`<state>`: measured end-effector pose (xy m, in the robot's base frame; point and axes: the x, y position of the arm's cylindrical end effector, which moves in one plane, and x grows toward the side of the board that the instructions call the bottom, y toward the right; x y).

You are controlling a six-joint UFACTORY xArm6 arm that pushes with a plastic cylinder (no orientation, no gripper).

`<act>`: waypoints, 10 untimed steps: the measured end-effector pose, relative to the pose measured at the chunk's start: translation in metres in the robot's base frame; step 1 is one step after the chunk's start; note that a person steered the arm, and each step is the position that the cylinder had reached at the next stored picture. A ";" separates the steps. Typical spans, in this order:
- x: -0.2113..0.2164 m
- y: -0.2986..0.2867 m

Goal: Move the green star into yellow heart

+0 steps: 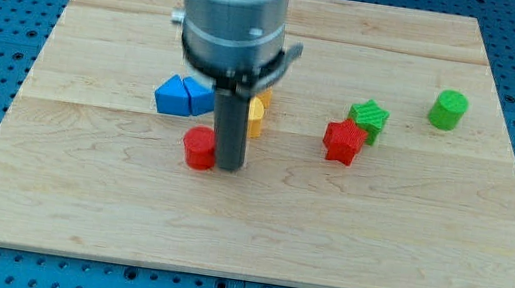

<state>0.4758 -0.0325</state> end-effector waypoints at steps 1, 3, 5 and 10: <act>-0.025 -0.002; 0.055 0.018; -0.058 0.016; -0.022 0.248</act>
<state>0.4543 0.2155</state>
